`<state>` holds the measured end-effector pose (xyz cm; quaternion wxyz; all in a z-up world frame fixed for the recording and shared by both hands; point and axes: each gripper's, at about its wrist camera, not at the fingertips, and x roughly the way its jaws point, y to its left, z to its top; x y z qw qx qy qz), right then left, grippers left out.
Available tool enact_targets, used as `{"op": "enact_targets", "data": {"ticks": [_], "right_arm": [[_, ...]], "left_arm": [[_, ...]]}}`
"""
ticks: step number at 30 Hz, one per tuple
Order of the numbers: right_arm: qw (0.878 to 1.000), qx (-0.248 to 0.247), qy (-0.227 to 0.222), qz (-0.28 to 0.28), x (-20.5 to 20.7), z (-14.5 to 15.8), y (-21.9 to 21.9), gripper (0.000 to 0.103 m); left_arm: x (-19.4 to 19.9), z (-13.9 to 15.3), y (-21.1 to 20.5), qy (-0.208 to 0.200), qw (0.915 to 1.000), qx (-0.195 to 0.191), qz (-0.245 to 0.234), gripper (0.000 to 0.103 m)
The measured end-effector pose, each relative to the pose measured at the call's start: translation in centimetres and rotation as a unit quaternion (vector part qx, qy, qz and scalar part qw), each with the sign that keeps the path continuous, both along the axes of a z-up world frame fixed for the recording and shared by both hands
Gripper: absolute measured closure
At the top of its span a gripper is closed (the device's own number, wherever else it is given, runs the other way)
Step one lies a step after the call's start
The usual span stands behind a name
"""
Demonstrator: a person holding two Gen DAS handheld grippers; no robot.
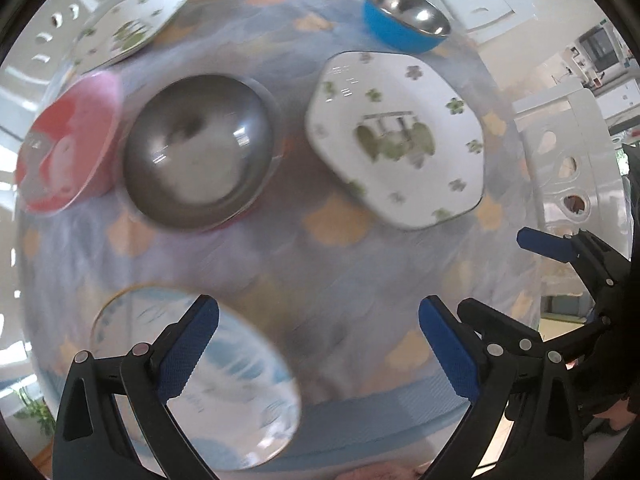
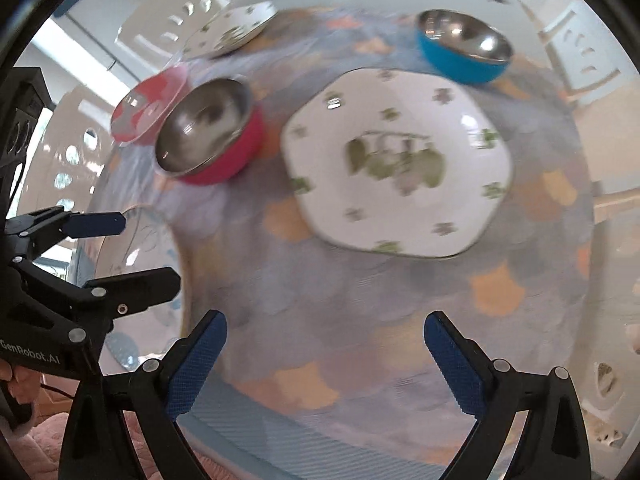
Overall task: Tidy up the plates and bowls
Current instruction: 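Move both tools to the white hexagonal forest plate and grasp its rim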
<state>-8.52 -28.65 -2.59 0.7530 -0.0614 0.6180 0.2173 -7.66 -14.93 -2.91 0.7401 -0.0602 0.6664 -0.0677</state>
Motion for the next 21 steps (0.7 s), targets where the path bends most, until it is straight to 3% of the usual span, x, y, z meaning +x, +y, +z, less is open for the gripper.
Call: {"op": "enact_targets", "data": {"ticks": [10,13,17,21], "right_arm": [[0.998,-0.002,-0.018,-0.054,4.1,-1.0,-6.4,0.005],[0.993,0.044,-0.028,-0.102,5.0,-1.5,-8.0,0.005],[0.977,0.113,-0.010,-0.181,6.2,-3.4,-9.7,0.005],[0.974,0.107,-0.045,-0.195,6.9,-3.8,-9.2,0.005]], "left_arm": [[3.9,-2.9,-2.6,0.009,0.9992,0.006,0.039,0.004],[4.4,-4.1,-2.6,0.021,0.9982,0.020,0.053,0.004],[5.0,-5.3,-2.8,0.024,0.9975,0.012,0.066,0.005],[5.8,-6.2,-3.0,0.026,0.9976,0.018,0.063,0.009]]}}
